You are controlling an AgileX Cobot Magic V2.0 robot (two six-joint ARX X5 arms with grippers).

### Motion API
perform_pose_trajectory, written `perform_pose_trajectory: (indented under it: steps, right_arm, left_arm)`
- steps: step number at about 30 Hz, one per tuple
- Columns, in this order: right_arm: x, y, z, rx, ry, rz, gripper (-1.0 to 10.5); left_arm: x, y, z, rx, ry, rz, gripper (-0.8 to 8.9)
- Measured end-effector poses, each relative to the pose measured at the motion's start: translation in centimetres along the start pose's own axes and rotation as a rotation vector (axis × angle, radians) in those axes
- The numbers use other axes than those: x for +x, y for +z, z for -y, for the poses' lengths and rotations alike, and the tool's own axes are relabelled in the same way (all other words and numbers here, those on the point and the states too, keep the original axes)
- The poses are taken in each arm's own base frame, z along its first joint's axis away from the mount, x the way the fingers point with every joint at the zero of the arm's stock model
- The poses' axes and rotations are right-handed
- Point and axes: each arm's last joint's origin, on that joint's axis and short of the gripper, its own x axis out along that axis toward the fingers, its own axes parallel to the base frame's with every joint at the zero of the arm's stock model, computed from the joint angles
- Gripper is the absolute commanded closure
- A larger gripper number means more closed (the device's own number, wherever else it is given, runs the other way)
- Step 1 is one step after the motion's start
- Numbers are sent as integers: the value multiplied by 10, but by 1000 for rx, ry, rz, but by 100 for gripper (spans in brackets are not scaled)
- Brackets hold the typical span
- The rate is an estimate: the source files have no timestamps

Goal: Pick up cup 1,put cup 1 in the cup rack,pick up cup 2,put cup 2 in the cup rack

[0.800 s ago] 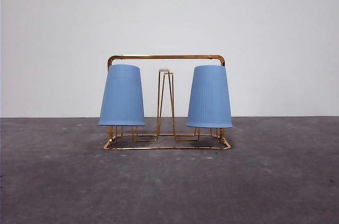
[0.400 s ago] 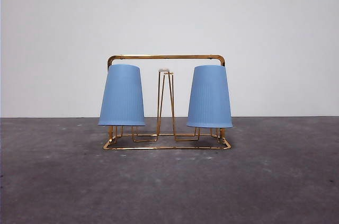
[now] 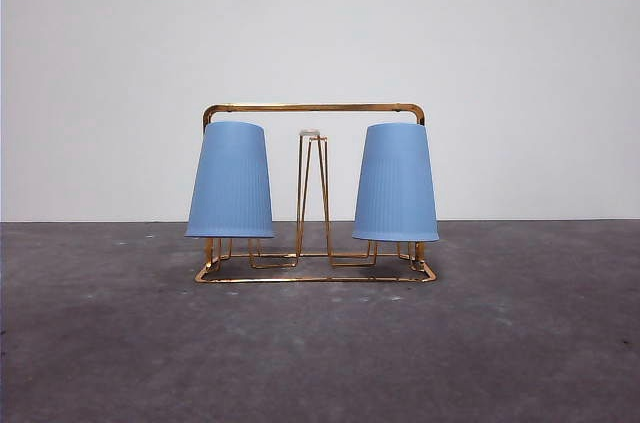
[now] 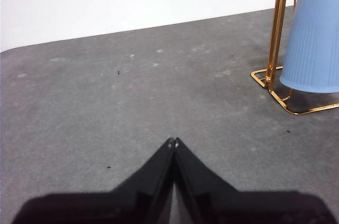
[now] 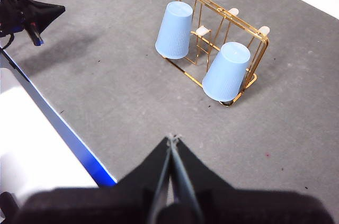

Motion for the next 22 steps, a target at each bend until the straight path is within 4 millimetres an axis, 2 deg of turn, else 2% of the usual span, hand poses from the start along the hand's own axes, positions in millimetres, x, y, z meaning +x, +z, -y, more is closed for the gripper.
perform_pose_trajectory:
  steps: [5,10,13,17,22]
  right_arm:
    - [-6,-4,7,24,-128,14,945]
    - [-21,-4,13,95,-265,185,945]
    - [-23,-11,16,131,-398,261,945]
    - [-11,-27,22,167,-592,334,945]
    - [22,-61,30,140,-648,447,945]
  left_arm:
    - [0,0,0,0,0,0,817]
    - [0,0,0,0,0,0,817]
    - [0,0,0,0,0,0,817]
    - [0,0,0,0,0,0,817]
    - [0,0,0,0,0,0,817]
